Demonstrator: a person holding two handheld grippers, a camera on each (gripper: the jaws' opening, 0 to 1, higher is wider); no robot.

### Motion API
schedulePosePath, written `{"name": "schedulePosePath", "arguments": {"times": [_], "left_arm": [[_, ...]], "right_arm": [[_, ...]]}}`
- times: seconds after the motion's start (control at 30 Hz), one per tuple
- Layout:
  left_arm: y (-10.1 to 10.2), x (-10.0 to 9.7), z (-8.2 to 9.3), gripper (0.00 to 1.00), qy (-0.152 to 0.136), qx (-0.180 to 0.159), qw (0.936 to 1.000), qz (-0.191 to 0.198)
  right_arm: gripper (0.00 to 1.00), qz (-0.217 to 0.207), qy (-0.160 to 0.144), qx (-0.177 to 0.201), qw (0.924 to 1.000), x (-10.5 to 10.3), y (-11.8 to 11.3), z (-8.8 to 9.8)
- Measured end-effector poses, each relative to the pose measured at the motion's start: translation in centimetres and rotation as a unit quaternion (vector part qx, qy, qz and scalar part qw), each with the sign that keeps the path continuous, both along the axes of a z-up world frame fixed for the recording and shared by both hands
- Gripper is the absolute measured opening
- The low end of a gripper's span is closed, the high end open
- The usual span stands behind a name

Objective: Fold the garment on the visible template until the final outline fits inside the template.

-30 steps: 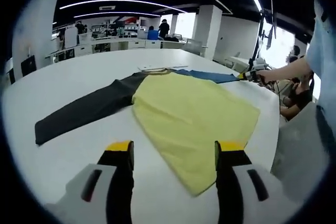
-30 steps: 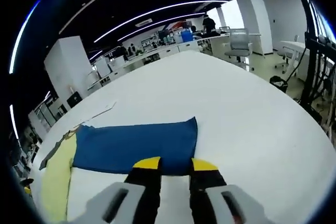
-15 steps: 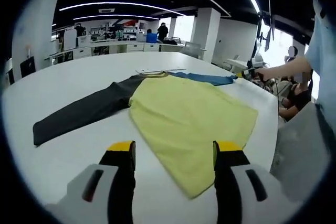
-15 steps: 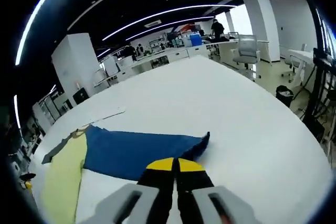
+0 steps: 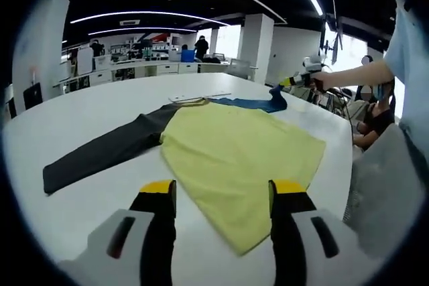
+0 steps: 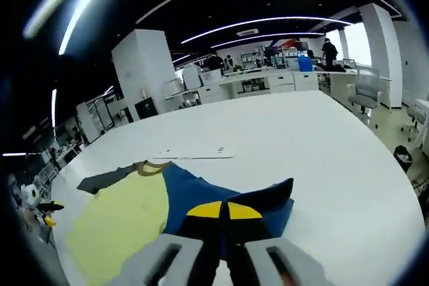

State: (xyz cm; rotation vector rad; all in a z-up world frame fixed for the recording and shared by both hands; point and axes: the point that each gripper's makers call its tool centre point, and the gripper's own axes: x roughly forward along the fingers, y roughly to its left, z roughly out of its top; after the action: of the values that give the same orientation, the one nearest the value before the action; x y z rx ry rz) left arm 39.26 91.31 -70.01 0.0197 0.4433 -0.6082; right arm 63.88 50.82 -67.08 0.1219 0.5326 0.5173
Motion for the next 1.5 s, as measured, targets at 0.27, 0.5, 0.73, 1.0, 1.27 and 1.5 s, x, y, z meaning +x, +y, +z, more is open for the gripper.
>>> {"name": "schedulePosePath", "arguments": {"times": [0.27,0.5,0.73,1.0,1.27,1.5], "left_arm": [[0.7,-0.8,-0.2,0.51,-0.002,0.000,1.0000,0.008],[1.1,-1.6,-0.5,0.49,-0.002,0.001,0.9999,0.014],[1.3,-1.7,-1.0,0.49,0.004,-0.001,0.9998,0.021],[1.7,-2.0,-1.2,0.49,0.010,0.001,0.9996,0.027],[1.9,-2.5,-1.8,0.49,0.021,-0.002,0.9992,0.035],[2.3,-2.6,-1.8,0.48,0.025,-0.001,0.9987,0.045]], "right_arm": [[0.00,0.064,0.000,0.037,0.9973,0.3,9.4,1.3],[0.00,0.100,0.006,0.057,0.9933,0.3,15.9,1.2],[0.00,0.122,0.016,0.082,0.9890,0.5,20.7,0.9],[0.00,0.162,0.015,0.113,0.9803,0.7,27.3,2.0],[0.00,0.203,0.014,0.100,0.9739,0.1,32.9,1.4],[0.00,0.210,0.032,0.094,0.9726,-0.4,35.0,-0.8]]}}
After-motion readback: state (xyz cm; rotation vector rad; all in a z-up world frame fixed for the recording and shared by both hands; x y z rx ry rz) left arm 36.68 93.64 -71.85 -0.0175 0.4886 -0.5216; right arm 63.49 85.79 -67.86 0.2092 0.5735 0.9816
